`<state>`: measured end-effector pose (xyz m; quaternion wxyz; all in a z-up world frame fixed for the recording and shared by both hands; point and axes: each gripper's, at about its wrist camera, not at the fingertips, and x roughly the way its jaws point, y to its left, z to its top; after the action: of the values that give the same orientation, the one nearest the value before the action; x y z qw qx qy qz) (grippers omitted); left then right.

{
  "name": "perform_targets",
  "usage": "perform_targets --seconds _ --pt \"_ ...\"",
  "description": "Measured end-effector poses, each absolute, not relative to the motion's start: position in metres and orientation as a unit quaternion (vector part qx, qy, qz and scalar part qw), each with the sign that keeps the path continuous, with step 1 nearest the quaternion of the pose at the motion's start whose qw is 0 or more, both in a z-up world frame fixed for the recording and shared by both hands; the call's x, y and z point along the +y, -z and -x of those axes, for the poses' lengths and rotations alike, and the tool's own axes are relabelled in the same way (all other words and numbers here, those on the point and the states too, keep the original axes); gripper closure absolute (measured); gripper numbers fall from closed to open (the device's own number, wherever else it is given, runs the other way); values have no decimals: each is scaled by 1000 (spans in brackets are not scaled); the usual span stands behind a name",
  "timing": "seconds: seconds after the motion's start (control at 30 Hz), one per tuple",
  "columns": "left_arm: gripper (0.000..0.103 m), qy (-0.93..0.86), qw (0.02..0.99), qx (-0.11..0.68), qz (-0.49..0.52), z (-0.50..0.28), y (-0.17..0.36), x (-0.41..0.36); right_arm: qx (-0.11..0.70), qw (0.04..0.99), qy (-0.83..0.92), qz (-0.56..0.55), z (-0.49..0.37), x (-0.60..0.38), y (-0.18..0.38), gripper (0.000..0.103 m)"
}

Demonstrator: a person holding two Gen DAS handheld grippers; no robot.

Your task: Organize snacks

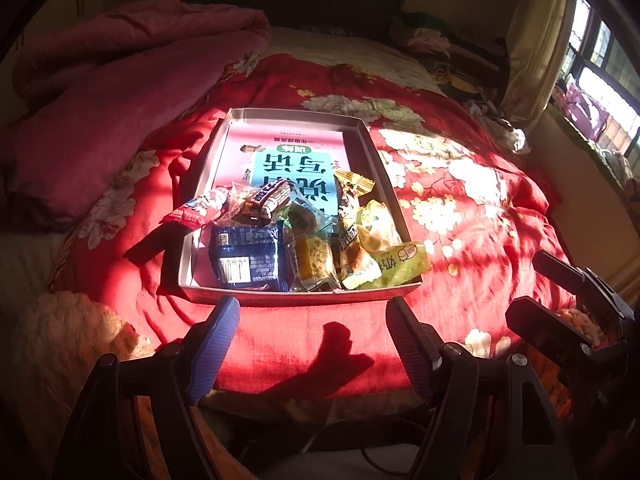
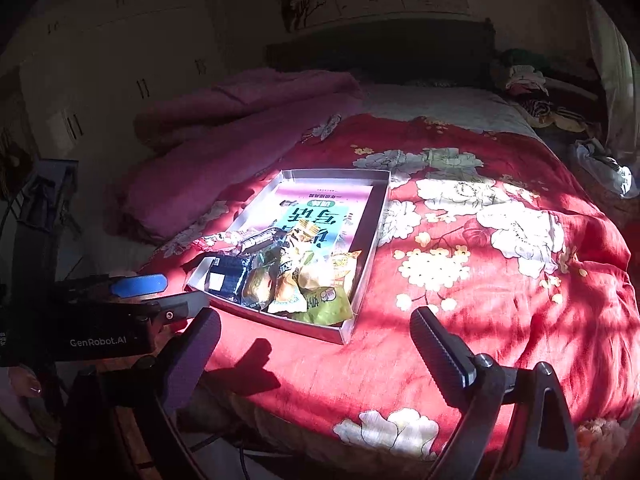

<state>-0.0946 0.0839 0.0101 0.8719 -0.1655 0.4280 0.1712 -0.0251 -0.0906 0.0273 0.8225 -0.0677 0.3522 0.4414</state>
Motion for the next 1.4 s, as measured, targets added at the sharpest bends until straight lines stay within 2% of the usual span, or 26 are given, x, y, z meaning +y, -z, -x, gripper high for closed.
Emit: perform_targets --seconds 1.4 --pt "26 -187 875 422 147 97 -18 83 338 829 -439 79 33 -89 -32 7"
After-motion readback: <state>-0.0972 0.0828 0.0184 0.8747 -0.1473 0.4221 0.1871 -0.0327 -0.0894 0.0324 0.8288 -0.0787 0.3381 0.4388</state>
